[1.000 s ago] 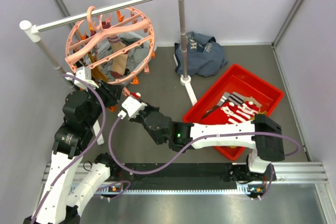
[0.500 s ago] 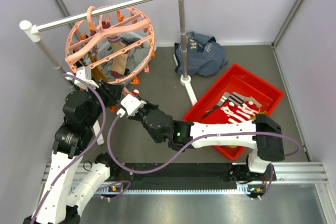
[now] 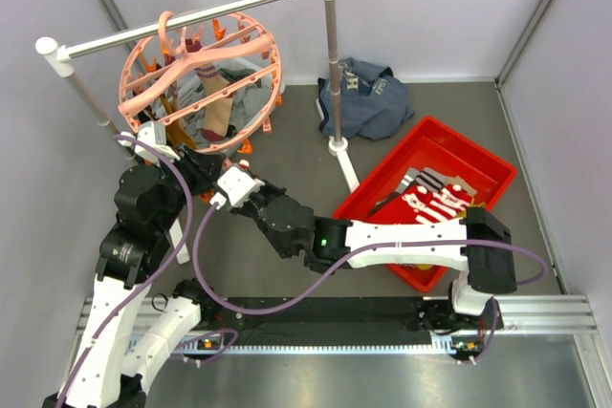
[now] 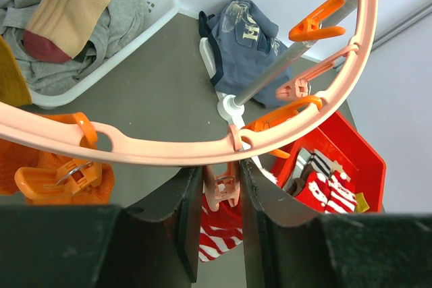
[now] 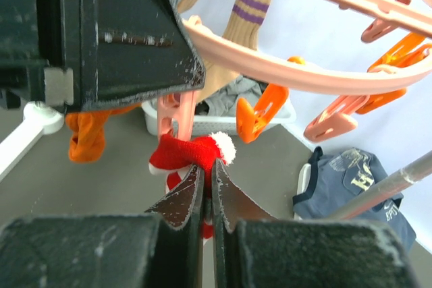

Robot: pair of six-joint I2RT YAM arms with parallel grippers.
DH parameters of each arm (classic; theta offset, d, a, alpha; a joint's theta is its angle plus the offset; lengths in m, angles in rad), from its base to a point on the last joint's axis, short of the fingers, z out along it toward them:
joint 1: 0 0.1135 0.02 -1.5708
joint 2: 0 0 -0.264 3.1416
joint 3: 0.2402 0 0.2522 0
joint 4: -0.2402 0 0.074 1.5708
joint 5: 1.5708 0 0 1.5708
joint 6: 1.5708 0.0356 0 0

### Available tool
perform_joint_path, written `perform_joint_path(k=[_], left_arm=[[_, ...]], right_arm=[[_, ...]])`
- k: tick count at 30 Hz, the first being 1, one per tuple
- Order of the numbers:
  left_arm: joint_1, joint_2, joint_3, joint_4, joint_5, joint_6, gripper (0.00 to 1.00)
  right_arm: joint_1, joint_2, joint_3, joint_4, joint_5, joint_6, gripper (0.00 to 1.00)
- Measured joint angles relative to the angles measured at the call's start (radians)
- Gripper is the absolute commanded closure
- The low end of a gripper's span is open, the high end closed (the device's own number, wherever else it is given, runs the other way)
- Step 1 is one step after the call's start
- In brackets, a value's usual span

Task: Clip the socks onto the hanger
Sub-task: Clamp the sock onto the hanger.

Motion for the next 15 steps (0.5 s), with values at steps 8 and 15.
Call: perform_joint_path(k=[8,15], left_arm=[[0.0,-0.001,0.008,-0.006,0.0,-0.002,1.0],[0.0,-0.01,0.02,-0.009,0.001,-0.005,1.0]], right_arm=[[0.0,0.008,0.0,-0.054,0.001,0.045,1.0],[0.002,0.027,0.022,-0.092,0.04,0.076,1.0]])
